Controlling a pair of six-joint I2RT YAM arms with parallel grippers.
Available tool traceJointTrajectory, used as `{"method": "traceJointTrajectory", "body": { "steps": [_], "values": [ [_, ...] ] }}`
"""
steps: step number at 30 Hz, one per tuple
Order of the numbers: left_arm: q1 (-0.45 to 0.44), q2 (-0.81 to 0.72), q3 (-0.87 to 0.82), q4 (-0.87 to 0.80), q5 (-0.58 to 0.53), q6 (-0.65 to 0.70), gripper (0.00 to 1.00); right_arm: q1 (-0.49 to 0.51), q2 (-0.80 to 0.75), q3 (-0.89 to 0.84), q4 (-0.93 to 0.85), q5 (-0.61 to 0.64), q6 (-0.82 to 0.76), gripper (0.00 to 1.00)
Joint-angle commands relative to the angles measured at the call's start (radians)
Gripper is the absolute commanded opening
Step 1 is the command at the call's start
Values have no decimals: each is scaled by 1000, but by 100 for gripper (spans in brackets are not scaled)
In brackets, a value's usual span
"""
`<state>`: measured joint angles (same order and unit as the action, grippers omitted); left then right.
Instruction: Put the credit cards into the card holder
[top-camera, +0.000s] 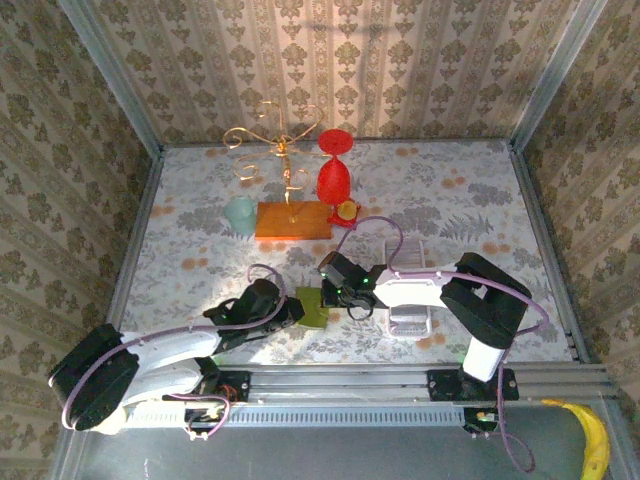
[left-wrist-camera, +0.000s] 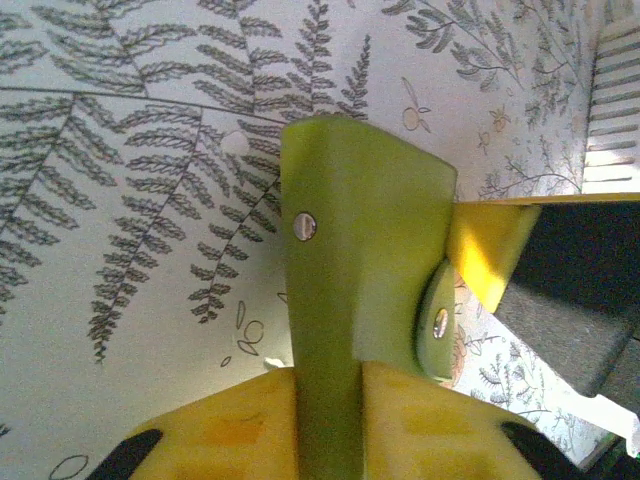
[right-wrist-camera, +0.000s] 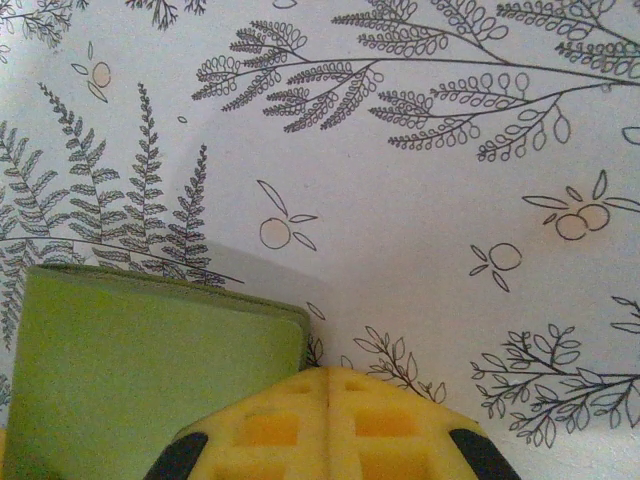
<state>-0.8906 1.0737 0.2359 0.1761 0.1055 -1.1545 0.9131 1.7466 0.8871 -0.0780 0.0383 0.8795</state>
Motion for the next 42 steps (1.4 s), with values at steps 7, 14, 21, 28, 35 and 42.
{"method": "traceJointTrajectory", "body": {
  "steps": [7, 14, 21, 28, 35, 42],
  "values": [
    [-17, -75, 44, 33, 23, 52, 2, -6, -109, -75, -34, 28, 0, 0],
    [-17, -263, 136, -257, -65, 234, 0, -2, -334, -91, -87, 58, -58, 23],
    [-19, -401, 201, -331, -136, 387, 0, 4, -612, -53, -192, 228, -179, 80],
    [-20, -373, 251, -230, -135, 468, 0, -68, -749, -120, -76, 21, -227, 73],
    [-36, -339, 284, -161, -130, 503, 0, -4, -615, 26, -209, -100, -188, 69],
    [-51, -334, 284, -149, -110, 491, 0, 9, -523, 43, -173, -47, -162, 70]
  ]
}}
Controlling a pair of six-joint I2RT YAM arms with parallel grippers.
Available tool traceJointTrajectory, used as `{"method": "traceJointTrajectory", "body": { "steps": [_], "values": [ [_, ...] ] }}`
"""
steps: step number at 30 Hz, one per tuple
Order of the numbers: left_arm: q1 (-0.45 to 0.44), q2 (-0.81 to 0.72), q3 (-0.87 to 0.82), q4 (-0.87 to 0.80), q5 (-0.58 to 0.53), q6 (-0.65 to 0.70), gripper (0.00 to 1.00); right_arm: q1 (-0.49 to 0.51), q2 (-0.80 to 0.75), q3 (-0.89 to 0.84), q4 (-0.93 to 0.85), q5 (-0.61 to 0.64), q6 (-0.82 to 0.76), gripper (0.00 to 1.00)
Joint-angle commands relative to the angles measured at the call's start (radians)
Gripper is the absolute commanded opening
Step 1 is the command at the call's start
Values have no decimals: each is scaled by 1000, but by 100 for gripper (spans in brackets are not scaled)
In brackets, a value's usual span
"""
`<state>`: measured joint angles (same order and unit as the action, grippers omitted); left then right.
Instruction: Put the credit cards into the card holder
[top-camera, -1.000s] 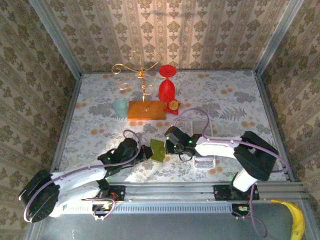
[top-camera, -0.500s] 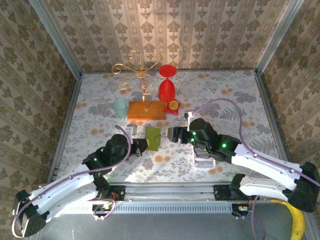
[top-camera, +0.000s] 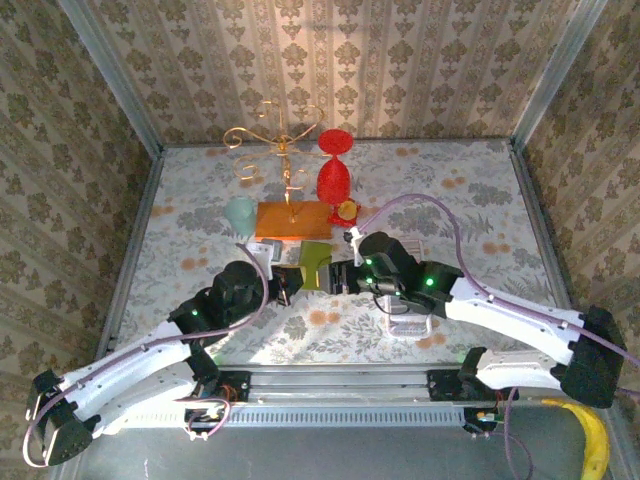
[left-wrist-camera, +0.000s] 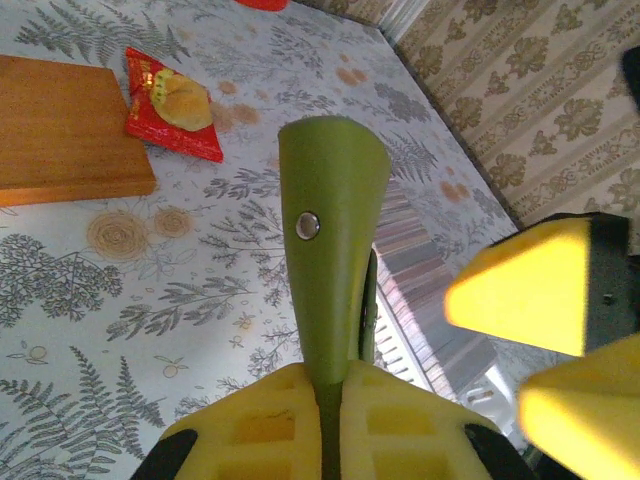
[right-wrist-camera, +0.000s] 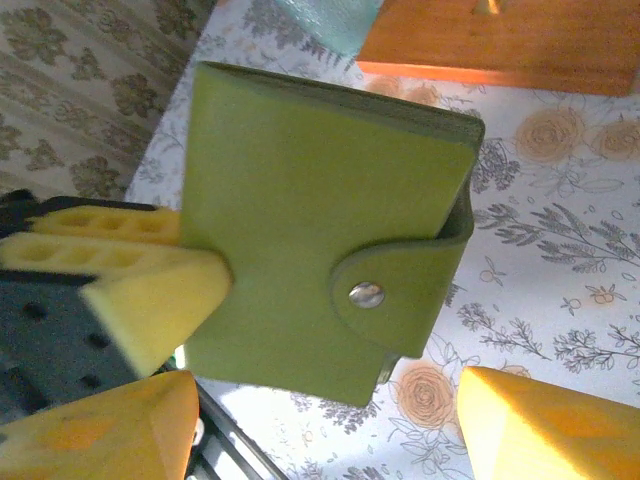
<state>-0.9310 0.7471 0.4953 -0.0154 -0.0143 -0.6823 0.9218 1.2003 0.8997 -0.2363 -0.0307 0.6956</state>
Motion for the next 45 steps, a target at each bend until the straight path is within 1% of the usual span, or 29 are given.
{"method": "traceJointTrajectory", "body": {
  "steps": [1, 9, 12, 13, 16, 21, 24, 26, 28, 33, 36, 38, 41, 45],
  "values": [
    [-11, -12, 21, 46, 11, 14, 0, 1, 34, 31, -13, 33, 27, 70],
    [-21, -26, 3, 83, 38, -15, 0, 1, 99, 39, 56, 63, 68, 70],
    [-23, -30, 2, 82, 34, -18, 0, 2, 110, 46, 37, 122, 79, 68],
    [-23, -31, 2, 83, 34, -18, 0, 2, 109, 47, 24, 160, 85, 66],
    [-24, -33, 1, 79, 35, -23, 0, 2, 104, 33, -13, 258, 98, 57],
    [-27, -42, -6, 76, 29, -29, 0, 2, 114, 28, -100, 385, 98, 45],
    [-28, -53, -11, 75, 19, -35, 0, 2, 109, 15, -127, 428, 92, 36],
    [-29, -58, -12, 74, 14, -36, 0, 1, 106, 15, -150, 449, 90, 33],
    [-28, -60, -14, 66, 4, -37, 0, 0, 99, 12, -168, 463, 88, 32],
    [-29, -60, -16, 40, -23, -45, 0, 1, 48, -7, -151, 435, 74, 32],
    [-29, -57, -14, 15, -45, -48, 0, 8, -33, -57, -38, 333, 30, 40],
    [-28, -49, -14, 15, -43, -51, 0, 10, -59, -66, -2, 261, 19, 43],
    [-29, -31, -12, 30, -33, -54, 0, 37, -37, -16, -33, 223, 13, 44],
    [-29, -8, -8, 51, -20, -56, 0, 70, 32, 33, -14, 193, 16, 44]
  ]
}}
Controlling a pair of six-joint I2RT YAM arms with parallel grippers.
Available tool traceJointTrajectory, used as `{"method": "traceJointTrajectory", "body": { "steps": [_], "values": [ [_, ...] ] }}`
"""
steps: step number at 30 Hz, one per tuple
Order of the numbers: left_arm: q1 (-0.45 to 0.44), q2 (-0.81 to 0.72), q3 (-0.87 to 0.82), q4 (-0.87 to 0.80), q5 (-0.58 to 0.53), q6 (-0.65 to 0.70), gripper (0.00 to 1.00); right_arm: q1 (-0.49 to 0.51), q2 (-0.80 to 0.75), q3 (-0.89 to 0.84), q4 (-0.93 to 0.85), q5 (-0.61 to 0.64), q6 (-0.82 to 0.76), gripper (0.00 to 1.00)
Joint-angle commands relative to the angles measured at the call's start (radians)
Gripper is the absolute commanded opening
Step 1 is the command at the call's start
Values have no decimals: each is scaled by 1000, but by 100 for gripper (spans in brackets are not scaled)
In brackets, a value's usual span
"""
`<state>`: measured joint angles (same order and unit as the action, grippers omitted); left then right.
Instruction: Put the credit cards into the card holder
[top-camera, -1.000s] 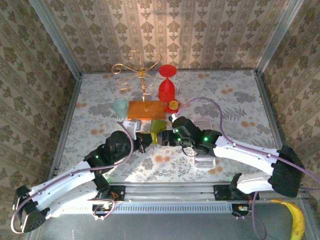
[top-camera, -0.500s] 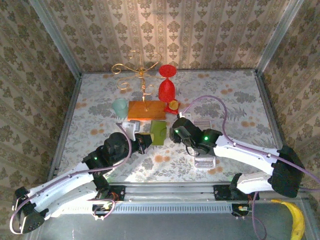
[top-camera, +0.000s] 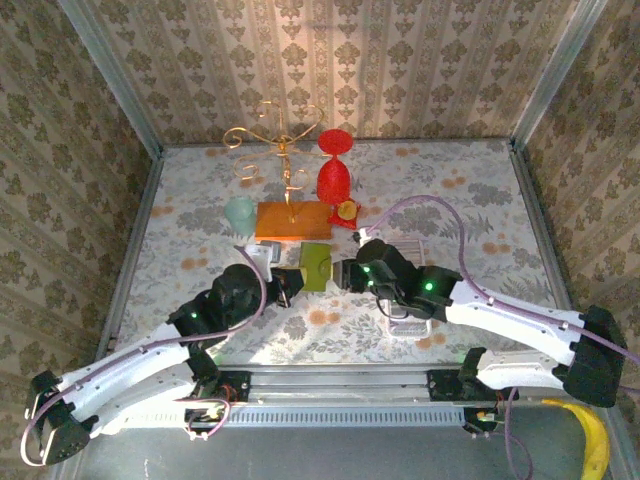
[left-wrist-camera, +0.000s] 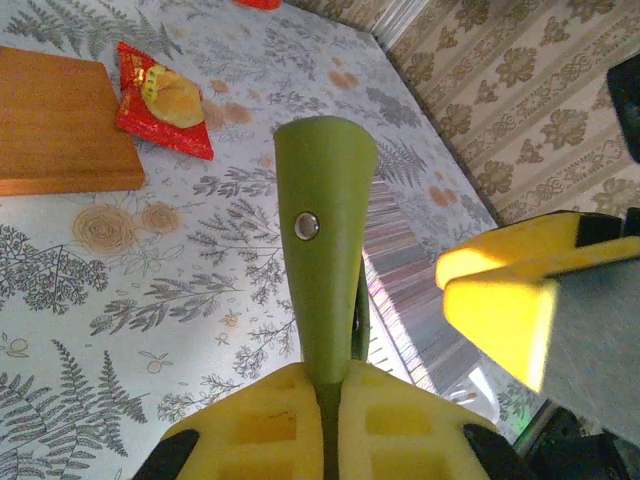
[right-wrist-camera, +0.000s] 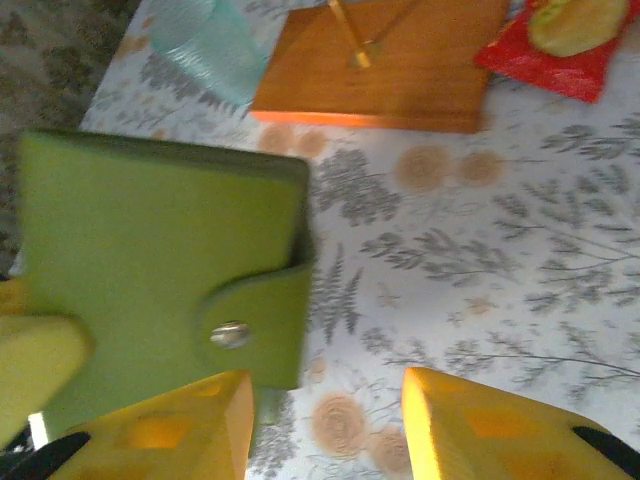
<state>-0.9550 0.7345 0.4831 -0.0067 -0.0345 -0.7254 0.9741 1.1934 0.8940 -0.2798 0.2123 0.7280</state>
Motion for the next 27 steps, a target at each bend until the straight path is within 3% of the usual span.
{"method": "traceJointTrajectory", "body": {
  "steps": [1, 13, 27],
  "values": [
    [-5, 9, 8, 44, 7, -11, 0, 20, 57, 49, 37, -55, -15, 44],
    [-9, -21, 11, 49, 34, -15, 0, 16, 192, 103, 57, 37, 42, 46],
    [-9, -52, -1, 54, 26, -14, 0, 3, 248, 87, 31, 65, 73, 17]
  ]
}}
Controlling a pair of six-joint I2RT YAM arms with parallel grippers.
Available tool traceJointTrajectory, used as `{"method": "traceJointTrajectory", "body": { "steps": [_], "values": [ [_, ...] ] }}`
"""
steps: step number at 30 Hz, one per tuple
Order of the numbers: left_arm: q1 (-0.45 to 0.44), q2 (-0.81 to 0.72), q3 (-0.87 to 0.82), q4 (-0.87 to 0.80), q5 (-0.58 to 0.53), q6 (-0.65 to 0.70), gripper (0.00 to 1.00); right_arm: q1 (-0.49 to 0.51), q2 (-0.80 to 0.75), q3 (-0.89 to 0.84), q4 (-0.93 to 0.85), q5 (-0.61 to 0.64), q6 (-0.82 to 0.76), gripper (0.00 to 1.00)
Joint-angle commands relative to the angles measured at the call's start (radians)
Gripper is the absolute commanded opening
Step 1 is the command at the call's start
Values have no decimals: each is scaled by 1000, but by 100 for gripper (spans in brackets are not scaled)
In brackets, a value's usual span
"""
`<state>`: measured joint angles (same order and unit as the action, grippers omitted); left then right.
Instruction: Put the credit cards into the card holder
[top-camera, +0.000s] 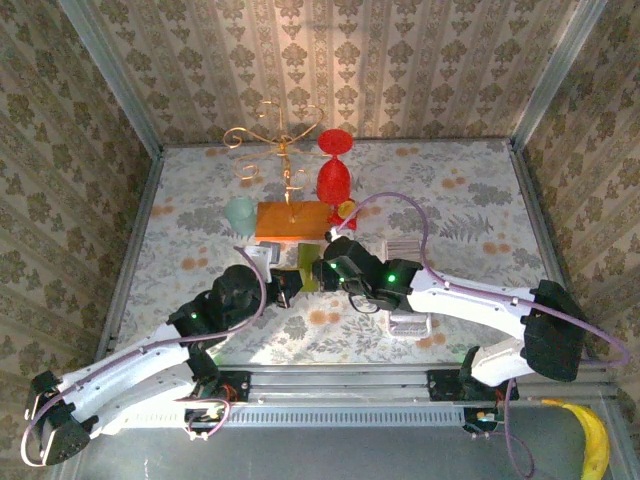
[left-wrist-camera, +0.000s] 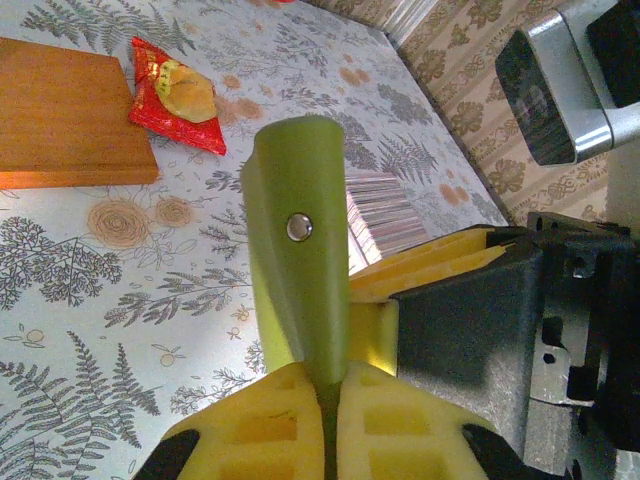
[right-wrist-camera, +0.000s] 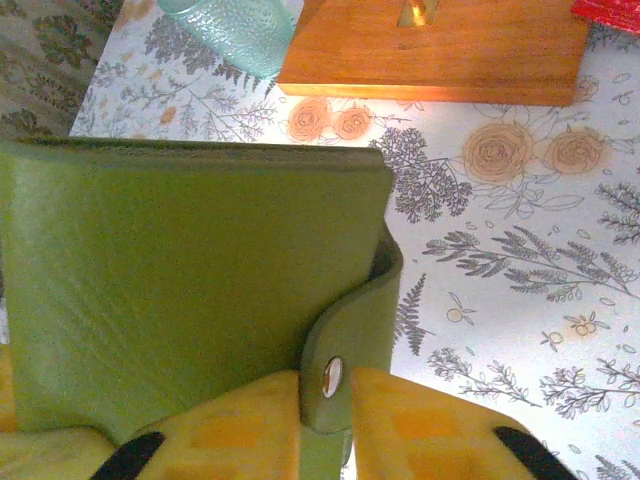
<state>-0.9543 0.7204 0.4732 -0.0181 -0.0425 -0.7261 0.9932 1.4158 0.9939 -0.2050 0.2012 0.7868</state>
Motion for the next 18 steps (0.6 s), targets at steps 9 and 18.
{"method": "traceJointTrajectory", "body": {
  "steps": [9, 18],
  "values": [
    [-10, -38, 5, 45, 11, -16, 0, -14, 12, -27, -33, 84, 4, 0],
    [-9, -50, -30, -59, -59, -76, 0, -59, -66, -161, -13, 102, 25, 0]
  ]
}}
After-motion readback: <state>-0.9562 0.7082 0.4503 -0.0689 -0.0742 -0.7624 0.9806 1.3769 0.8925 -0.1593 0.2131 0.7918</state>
